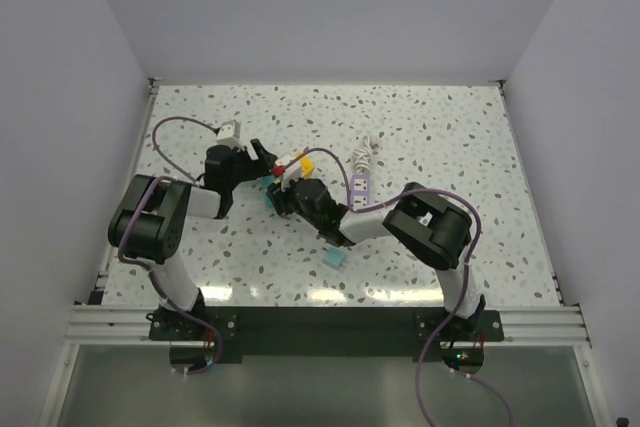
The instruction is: Insert the plug
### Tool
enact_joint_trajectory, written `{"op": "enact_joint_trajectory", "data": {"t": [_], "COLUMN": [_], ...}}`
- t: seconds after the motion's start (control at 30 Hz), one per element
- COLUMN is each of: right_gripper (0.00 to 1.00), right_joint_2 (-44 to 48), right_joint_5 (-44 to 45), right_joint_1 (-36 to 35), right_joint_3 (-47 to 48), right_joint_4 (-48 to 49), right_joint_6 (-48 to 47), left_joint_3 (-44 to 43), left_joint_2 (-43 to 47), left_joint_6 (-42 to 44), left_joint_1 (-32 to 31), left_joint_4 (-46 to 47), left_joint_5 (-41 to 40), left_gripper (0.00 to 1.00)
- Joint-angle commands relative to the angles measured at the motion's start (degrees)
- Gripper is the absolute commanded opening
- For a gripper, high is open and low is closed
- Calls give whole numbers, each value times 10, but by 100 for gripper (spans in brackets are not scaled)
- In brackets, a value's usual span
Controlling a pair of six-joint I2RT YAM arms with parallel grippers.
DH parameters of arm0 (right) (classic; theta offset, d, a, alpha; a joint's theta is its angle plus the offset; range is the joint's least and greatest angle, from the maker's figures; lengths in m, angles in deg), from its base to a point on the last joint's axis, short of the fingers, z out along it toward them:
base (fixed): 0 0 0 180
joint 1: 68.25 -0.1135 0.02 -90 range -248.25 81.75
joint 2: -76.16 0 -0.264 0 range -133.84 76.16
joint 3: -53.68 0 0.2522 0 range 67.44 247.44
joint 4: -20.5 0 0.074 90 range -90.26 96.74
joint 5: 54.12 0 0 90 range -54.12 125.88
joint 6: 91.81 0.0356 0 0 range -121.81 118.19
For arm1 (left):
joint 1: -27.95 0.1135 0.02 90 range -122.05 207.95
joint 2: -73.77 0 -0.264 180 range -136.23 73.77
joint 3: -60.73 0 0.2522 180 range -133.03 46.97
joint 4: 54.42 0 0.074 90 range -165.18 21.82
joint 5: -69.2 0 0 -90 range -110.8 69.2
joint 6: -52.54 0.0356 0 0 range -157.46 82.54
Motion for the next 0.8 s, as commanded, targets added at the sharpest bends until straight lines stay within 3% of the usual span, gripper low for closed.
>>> {"op": "enact_joint_trajectory", "data": {"t": [0.0,0.07,0.17,0.37,0.57,0.77], "right_gripper": [0,0,0,0,0,0], "right_joint_2": [-28,-25,-22,-18,-25,-39], "right_joint_5": [-26,-25,-24,-17,-12,-16], "right_joint_1": [-2,-2,-2,-2,3,3], "right_joint_3": [-42,-45,-48,-47,-29,-3], "right_joint_4": [-178,-178,-181,-188,-212,-243], "right_joint_6": [12,12,13,14,13,17], "left_joint_3": [-30,-37,-50,-56,-52,-48], "left_joint_2": [-25,-37,-54,-77,-88,-105], "left_joint_6": [-17,-21,-21,-23,-21,-17], "left_joint_1": [9,10,10,11,11,11], "left_joint_4": [45,49,50,52,49,53], "left_joint_5": [20,23,29,45,61,78], "left_gripper": [86,83,70,37,22,15]}}
